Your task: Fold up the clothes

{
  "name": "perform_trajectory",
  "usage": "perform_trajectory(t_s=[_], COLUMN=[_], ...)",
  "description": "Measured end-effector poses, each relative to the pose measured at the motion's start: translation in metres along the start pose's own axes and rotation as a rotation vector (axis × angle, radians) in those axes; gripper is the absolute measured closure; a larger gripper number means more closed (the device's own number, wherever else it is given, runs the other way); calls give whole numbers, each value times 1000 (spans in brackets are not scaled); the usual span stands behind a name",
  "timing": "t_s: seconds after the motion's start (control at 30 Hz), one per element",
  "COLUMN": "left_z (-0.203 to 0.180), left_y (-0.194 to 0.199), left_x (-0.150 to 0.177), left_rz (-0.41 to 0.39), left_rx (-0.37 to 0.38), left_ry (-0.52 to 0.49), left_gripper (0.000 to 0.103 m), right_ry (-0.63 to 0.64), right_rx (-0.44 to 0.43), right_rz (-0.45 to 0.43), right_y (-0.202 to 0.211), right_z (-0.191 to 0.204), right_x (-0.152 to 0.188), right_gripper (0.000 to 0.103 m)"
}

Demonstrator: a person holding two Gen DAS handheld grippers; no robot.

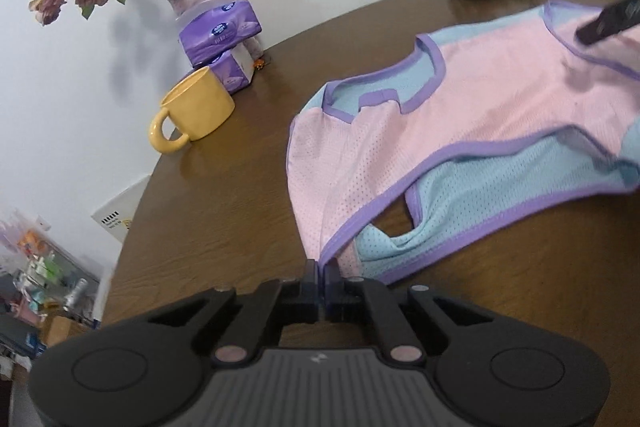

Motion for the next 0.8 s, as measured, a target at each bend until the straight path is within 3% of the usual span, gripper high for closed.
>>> perform_trajectory(t_s=[0.07, 0.17, 0.3, 0.4, 0.47, 0.57, 0.63, 0.8], left_z=[4, 8, -22, -67, -96, -130, -146, -164], left_y=[4, 27, 56, 59, 56, 50, 47, 39], left_x=[0, -10, -28, -37, -41, -46, -48, -48], left_rz=[-5, -88, -184, -172, -156, -140, -134, -117], left_rx=[-5, 34, 264, 478, 559, 608, 622, 607], left_ry=[30, 126, 141, 92, 47, -19, -59, -138], left_gripper=[88, 58, 56, 56, 56, 56, 56, 58], right_ry=[-19, -4, 74, 151, 196, 262, 265, 263], right_rx=[-12, -53, -80, -133, -145, -161, -172, -230], right_rz=[-16, -10, 20, 61, 85, 120, 153, 180], right_y=[10, 27, 48, 61, 64, 70, 69, 79], right_z=[-10, -30, -50, -50, -45, -38, -39, -40], right_x=[-1, 9, 28, 40, 47, 57, 65, 76], right_gripper=[0, 0, 1, 12, 19, 32, 49, 62])
Point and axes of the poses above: each gripper's, at about its wrist camera, not at the fingertips, and y roughly against the way its jaws point, z to its left, x to its underside, the point moved 10 cm from there along -y, roughly the way its jaws point, and after that the axes turned 8 degrees about x, right-handed, at the moved point
